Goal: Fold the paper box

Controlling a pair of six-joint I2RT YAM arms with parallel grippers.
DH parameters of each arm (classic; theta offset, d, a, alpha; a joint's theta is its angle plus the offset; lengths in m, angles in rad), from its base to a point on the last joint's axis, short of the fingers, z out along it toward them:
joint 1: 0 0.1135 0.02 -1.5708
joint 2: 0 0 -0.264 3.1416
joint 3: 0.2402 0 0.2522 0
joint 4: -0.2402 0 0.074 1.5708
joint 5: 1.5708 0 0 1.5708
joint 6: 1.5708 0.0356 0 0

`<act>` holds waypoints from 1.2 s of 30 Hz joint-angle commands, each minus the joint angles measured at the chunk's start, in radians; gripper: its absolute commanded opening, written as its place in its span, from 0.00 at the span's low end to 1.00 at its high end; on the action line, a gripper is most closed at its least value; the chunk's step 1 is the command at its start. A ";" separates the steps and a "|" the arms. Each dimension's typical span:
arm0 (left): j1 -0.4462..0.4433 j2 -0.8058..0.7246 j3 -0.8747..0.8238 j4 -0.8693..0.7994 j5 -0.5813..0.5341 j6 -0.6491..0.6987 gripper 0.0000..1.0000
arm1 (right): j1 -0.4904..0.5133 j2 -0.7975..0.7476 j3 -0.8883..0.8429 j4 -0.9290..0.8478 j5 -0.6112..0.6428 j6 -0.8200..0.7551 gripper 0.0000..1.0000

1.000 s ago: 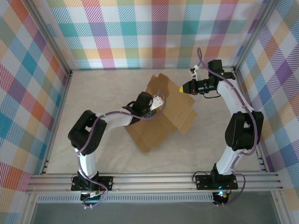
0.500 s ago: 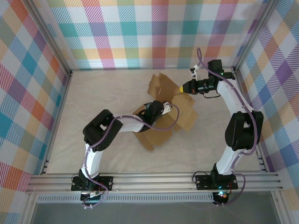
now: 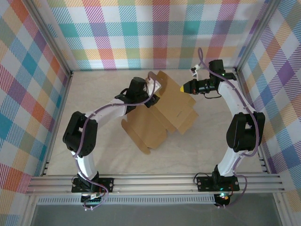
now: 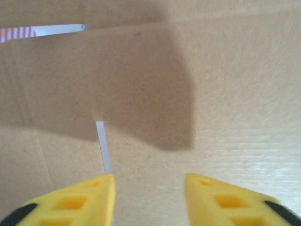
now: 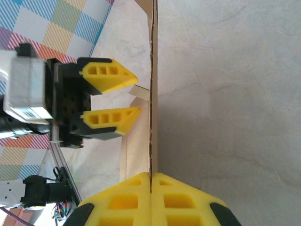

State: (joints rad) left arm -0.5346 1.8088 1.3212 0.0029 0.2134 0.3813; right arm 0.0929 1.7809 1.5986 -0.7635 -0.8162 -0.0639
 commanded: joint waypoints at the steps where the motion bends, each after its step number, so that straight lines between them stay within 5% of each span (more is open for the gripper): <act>1: 0.076 -0.065 -0.052 0.029 0.177 -0.160 0.47 | -0.001 -0.022 -0.002 0.010 -0.037 -0.017 0.00; 8: 0.210 -0.136 -0.153 0.190 0.227 -0.379 0.77 | 0.005 -0.031 -0.010 -0.005 -0.014 -0.077 0.00; 18: 0.313 -0.133 -0.232 0.305 0.155 -0.550 0.99 | 0.089 -0.093 -0.115 0.099 0.343 -0.196 0.00; 28: 0.342 -0.104 -0.236 0.292 0.147 -0.576 1.00 | 0.267 -0.164 -0.367 0.477 0.853 -0.444 0.00; 36: 0.344 -0.088 -0.238 0.283 0.146 -0.572 1.00 | 0.353 -0.184 -0.526 0.747 1.129 -0.550 0.00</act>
State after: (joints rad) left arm -0.2020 1.7046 1.0954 0.2687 0.3603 -0.1768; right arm 0.4252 1.6371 1.1088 -0.1883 0.1455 -0.5404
